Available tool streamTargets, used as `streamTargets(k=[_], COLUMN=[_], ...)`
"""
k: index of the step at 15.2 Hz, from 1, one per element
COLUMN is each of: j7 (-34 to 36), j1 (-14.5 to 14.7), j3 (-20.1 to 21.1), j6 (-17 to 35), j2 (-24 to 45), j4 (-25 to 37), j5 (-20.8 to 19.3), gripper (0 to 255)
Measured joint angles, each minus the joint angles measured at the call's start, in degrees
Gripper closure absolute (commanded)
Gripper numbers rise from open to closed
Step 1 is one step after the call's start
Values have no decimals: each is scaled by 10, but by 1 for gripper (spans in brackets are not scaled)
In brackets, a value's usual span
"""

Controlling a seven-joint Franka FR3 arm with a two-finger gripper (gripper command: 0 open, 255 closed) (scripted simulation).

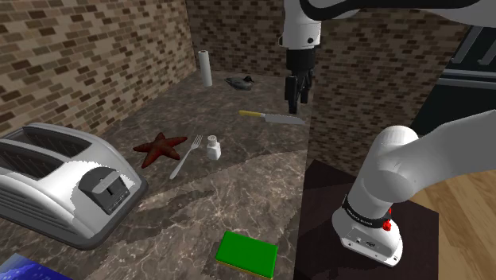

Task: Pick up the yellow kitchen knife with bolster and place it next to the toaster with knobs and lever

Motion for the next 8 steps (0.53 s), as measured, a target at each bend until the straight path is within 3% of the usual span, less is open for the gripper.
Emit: streamTargets(k=[8], j7=[-80], j1=[-10], j3=[-46], j6=[87], j2=[71], j4=[-13], j5=[-47], gripper=[0])
